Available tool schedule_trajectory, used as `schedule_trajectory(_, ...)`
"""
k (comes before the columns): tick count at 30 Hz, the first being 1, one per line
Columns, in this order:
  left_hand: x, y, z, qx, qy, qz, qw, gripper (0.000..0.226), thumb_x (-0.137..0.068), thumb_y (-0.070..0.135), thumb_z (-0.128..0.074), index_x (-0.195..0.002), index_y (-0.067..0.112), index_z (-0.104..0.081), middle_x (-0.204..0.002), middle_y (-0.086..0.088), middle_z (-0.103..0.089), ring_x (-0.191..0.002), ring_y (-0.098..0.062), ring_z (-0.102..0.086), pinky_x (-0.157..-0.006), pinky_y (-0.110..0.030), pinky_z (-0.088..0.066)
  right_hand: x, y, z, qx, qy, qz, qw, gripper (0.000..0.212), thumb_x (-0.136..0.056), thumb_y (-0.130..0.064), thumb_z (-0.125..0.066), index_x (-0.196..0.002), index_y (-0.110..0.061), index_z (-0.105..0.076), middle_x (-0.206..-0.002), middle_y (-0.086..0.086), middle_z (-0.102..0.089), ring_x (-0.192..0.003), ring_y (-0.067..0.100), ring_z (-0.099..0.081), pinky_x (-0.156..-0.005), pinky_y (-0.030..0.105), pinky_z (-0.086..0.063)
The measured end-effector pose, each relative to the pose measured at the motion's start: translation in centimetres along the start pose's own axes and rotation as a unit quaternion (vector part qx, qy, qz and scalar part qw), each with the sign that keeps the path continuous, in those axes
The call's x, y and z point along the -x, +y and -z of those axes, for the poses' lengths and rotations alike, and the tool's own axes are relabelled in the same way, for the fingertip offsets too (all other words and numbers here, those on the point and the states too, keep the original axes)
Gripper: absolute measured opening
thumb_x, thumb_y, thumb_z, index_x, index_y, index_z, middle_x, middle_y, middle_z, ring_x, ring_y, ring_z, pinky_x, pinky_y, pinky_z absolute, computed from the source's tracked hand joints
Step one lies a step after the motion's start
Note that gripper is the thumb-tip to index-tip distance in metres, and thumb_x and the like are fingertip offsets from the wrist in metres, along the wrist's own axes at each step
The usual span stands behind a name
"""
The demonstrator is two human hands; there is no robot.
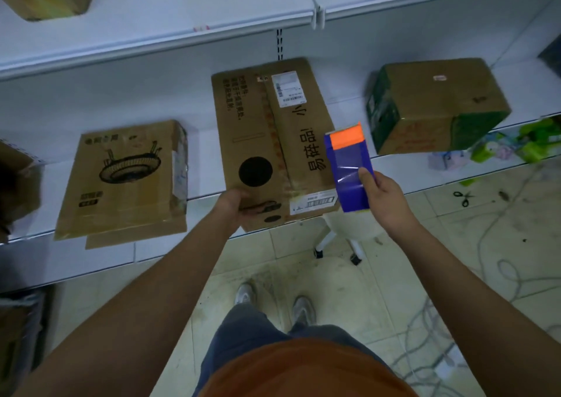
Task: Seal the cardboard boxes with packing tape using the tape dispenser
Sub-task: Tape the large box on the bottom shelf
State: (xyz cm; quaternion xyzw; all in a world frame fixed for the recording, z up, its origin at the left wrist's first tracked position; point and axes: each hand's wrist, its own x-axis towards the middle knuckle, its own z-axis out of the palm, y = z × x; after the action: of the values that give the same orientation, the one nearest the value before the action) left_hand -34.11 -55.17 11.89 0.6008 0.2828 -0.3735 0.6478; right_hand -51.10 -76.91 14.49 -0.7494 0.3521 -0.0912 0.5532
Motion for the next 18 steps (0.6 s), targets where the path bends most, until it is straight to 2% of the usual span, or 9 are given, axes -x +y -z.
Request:
schedule_trajectory(3,-0.3,0.2,0.7,-0.085,-0.042,-0.005,0.995,0.047,-0.101,0.007,-0.05,-0.147,0.01,-0.037,-0.145,-0.019,-0.047,-0.115,-0.044,-0.06,-0.092,-0.052,-0.054,0.9,-0.1,0.1,0.005,-0.026,0.013,1.0,0.028,-0.104,-0.033,-0.042,-0.082,-0.025,-0.057,-0.076,-0.007,-0.065,-0.059,-0.008,-0.061,-0.053,0.007,-0.042)
schedule_trajectory(5,-0.4,0.6,1.3,-0.221,-0.026,0.016,0.975,0.064,-0.102,0.025,-0.054,-0.156,0.014,-0.021,-0.149,-0.013,-0.04,-0.124,-0.043,-0.053,-0.089,-0.05,-0.054,1.3,-0.2,-0.4,0.016,-0.055,0.02,0.998,0.028,-0.104,-0.034,-0.043,-0.083,-0.023,-0.058,-0.077,-0.004,-0.066,-0.059,-0.006,-0.061,-0.053,0.009,-0.043)
schedule_trajectory(7,0.0,0.8,2.1,-0.451,0.081,-0.023,0.888,0.085,-0.101,0.04,-0.053,-0.158,0.012,0.004,-0.161,-0.015,-0.015,-0.144,-0.044,-0.026,-0.109,-0.051,-0.038,1.4,-0.4,-1.3,0.042,-0.086,0.029,0.995,0.031,-0.102,-0.038,-0.043,-0.086,-0.018,-0.061,-0.078,0.001,-0.067,-0.06,0.0,-0.062,-0.055,0.015,-0.045)
schedule_trajectory(8,0.8,0.6,2.5,-0.523,0.13,-0.108,0.835,0.086,-0.101,0.04,-0.053,-0.158,0.01,0.003,-0.164,-0.016,-0.003,-0.148,-0.044,-0.015,-0.112,-0.049,-0.031,1.5,-0.5,-1.8,0.054,-0.102,0.032,0.993,0.034,-0.102,-0.039,-0.043,-0.088,-0.015,-0.062,-0.078,0.003,-0.068,-0.06,0.003,-0.062,-0.056,0.019,-0.045)
schedule_trajectory(10,3.1,-0.3,2.9,-0.49,0.141,-0.374,0.775,0.075,-0.097,0.028,-0.061,-0.157,0.013,-0.018,-0.162,-0.015,-0.005,-0.144,-0.038,-0.027,-0.105,-0.04,-0.039,1.7,-1.0,-2.9,0.061,-0.12,0.037,0.99,0.039,-0.101,-0.042,-0.043,-0.087,-0.011,-0.062,-0.074,0.003,-0.067,-0.058,0.005,-0.061,-0.057,0.024,-0.044)
schedule_trajectory(11,4.7,-1.1,2.8,-0.45,0.105,-0.484,0.744,0.07,-0.094,0.023,-0.065,-0.153,0.017,-0.027,-0.159,-0.009,-0.012,-0.141,-0.031,-0.035,-0.102,-0.034,-0.042,1.8,-1.2,-3.5,0.067,-0.125,0.039,0.989,0.039,-0.101,-0.043,-0.043,-0.085,-0.012,-0.062,-0.072,0.002,-0.067,-0.058,0.006,-0.061,-0.058,0.025,-0.044)
schedule_trajectory(12,6.0,-2.1,2.6,-0.434,0.058,-0.544,0.716,0.069,-0.091,0.023,-0.068,-0.15,0.021,-0.032,-0.156,-0.002,-0.017,-0.139,-0.023,-0.039,-0.102,-0.031,-0.043,1.9,-1.5,-4.0,0.079,-0.129,0.045,0.988,0.04,-0.1,-0.045,-0.043,-0.081,-0.015,-0.061,-0.07,0.003,-0.067,-0.059,0.01,-0.061,-0.058,0.027,-0.043)
schedule_trajectory(15,7.6,-5.1,1.5,-0.473,-0.018,-0.576,0.666,0.076,-0.084,0.033,-0.07,-0.15,0.026,-0.033,-0.154,0.0,-0.024,-0.141,-0.019,-0.033,-0.11,-0.04,-0.041,2.5,-2.5,-5.6,0.106,-0.145,0.068,0.981,0.044,-0.1,-0.048,-0.043,-0.083,-0.013,-0.063,-0.073,0.01,-0.069,-0.066,0.022,-0.065,-0.063,0.034,-0.047)
schedule_trajectory(18,7.5,-7.0,1.7,-0.491,0.025,-0.594,0.637,0.071,-0.085,0.031,-0.066,-0.15,0.023,-0.038,-0.151,-0.002,-0.032,-0.135,-0.025,-0.037,-0.104,-0.046,-0.045,3.5,-2.9,-6.9,0.121,-0.159,0.071,0.977,0.049,-0.098,-0.054,-0.042,-0.093,-0.011,-0.066,-0.076,0.009,-0.07,-0.07,0.023,-0.067,-0.065,0.036,-0.051)
